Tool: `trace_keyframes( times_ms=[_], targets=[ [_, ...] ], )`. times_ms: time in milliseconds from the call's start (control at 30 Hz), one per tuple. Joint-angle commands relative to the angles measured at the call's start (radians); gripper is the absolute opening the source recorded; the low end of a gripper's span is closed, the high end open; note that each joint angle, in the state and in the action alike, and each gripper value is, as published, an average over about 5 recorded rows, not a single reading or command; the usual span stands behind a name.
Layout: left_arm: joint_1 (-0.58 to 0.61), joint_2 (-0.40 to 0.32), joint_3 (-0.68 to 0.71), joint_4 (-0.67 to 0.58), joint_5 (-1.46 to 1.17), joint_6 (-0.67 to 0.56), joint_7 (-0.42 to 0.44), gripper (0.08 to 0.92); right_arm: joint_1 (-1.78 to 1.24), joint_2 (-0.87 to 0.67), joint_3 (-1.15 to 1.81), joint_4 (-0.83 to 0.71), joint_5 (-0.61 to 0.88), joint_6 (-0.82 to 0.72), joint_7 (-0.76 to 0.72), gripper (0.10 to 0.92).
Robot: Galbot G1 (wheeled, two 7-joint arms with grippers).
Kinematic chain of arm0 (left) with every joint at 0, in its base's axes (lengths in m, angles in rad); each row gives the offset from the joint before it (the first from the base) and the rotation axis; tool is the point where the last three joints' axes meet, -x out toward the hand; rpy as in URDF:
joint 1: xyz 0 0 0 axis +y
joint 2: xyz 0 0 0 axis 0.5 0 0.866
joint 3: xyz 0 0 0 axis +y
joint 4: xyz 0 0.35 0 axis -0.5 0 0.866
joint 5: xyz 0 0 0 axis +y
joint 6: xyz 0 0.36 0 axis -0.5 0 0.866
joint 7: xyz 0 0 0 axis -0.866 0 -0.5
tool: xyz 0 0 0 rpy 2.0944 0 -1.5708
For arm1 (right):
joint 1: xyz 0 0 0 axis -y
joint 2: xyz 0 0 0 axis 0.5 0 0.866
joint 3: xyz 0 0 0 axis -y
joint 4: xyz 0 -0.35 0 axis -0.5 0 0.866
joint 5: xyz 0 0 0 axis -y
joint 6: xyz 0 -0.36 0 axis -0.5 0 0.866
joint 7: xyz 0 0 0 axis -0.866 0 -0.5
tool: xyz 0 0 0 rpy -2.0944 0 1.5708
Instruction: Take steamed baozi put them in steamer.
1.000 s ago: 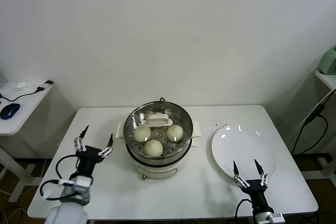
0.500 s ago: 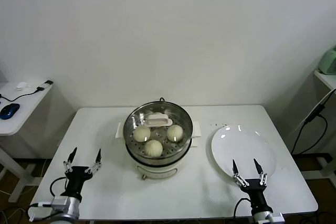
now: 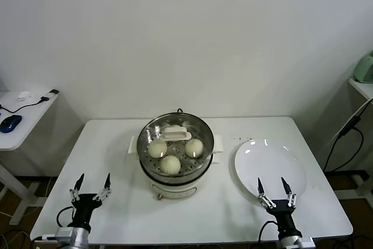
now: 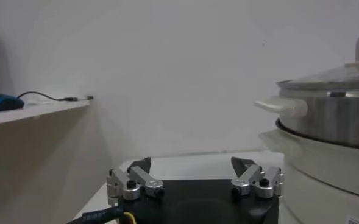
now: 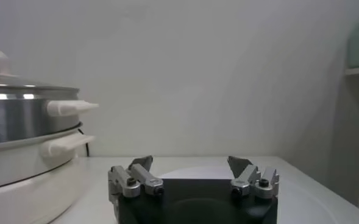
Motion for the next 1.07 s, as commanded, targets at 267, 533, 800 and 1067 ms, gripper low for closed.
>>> trace_keyframes(
  times_ms=[267,533,800,1067],
  targets=[
    [0.008,0.0,-0.002,0.029,-0.028,-0.026,-0.001,0.823,0.0,0.001,-0.003,-0.002,0.001,-0.005,-0.003,0.823],
    [0.008,-0.004,0.009,0.024,-0.025,-0.027,-0.001,0.823,-0.002,0.003,-0.007,-0.002,0.0,-0.005,-0.004,0.823],
    [0.01,-0.007,0.013,0.018,-0.013,-0.034,-0.002,0.823,-0.003,0.003,-0.008,-0.003,-0.002,-0.003,-0.004,0.823],
    [0.012,-0.006,0.015,0.007,-0.012,-0.029,-0.001,0.823,-0.004,0.003,-0.009,-0.001,-0.002,-0.002,-0.005,0.822]
  ],
)
